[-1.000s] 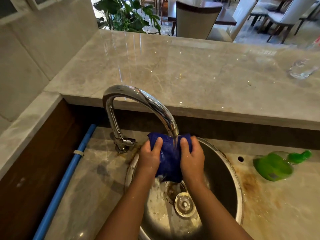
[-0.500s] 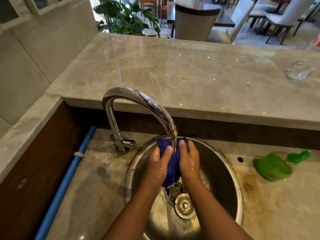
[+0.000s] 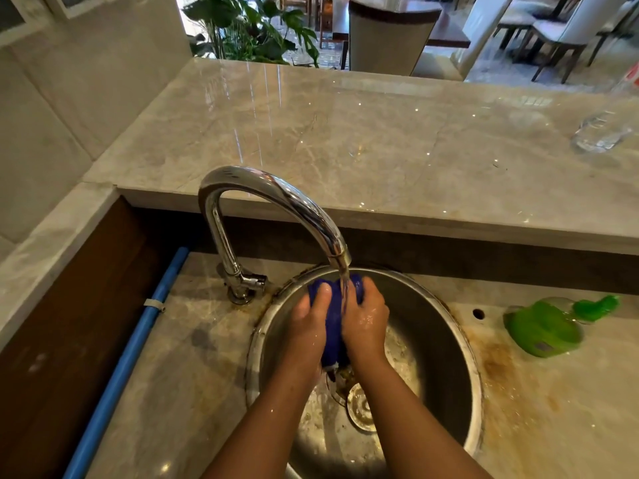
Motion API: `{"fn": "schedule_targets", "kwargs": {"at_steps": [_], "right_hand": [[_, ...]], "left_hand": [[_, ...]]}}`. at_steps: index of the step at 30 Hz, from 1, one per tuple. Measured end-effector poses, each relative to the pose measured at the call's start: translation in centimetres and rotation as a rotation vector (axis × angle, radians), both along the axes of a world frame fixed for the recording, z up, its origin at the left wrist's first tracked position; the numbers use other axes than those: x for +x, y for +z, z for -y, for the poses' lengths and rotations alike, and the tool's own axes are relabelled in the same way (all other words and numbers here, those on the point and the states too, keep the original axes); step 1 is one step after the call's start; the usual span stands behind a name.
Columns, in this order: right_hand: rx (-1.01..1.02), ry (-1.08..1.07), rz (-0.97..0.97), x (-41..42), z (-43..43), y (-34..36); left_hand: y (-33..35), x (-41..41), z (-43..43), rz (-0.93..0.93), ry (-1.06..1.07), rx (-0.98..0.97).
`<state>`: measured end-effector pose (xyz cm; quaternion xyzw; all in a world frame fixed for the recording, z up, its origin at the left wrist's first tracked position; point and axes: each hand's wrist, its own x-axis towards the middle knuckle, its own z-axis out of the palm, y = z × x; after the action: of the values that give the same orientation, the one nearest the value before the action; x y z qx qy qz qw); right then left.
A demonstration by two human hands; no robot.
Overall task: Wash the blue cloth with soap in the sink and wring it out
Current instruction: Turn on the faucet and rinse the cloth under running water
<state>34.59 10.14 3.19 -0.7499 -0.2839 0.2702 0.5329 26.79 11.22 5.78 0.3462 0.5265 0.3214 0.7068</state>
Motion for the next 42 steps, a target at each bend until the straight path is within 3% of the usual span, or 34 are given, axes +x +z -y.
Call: {"fn": "schedule_targets", "kwargs": {"at_steps": [3,7,9,12,17,21,24,29,35,39,42], "right_hand": [[0.028,-0.027,-0.042,0.6,0.0,-0.3],[0.173,0.151,-0.062,-0.8,1.6,1.2],[0.172,0.232,0.001,-1.7,2.0,1.6],[0.129,0.167,0.197,-1.2,1.2,1.2],[0.019,0.117,0.072,1.2,-0.2,0.4],[0.039,0.076,0.070,1.8,0.2,0.8],[0.134,0.108,0.059,0.4,1.5,1.9],[0.091,0.175,0.236,-2.0,1.7,1.3],[-0.120,0.098,0.064,2.3,0.6,-0.4],[-0.007,0.006,0.004,2.5,1.3,0.5],[0.109,0.126,0.006,0.4,2.2,1.8]], "left_hand": [[-0.7,-0.4,-0.4,-0.015,-0.017,0.122],[-1.7,0.5,-1.9,-0.102,0.146,0.066],[-1.6,1.2,-1.6,0.004,0.152,-0.029],[-1.6,1.6,-0.6,0.108,0.088,-0.114],[-1.1,0.6,0.8,0.250,0.067,-0.124],[-0.5,0.1,0.3,0.153,0.014,-0.035],[-0.6,0.1,-1.5,0.020,0.121,-0.009],[-1.6,1.8,-0.8,0.091,0.118,-0.148],[-1.9,0.9,1.9,0.169,0.053,-0.183],[-1.3,1.4,0.3,0.135,0.077,-0.147],[-1.3,1.6,-1.2,0.055,0.123,-0.132]]}}
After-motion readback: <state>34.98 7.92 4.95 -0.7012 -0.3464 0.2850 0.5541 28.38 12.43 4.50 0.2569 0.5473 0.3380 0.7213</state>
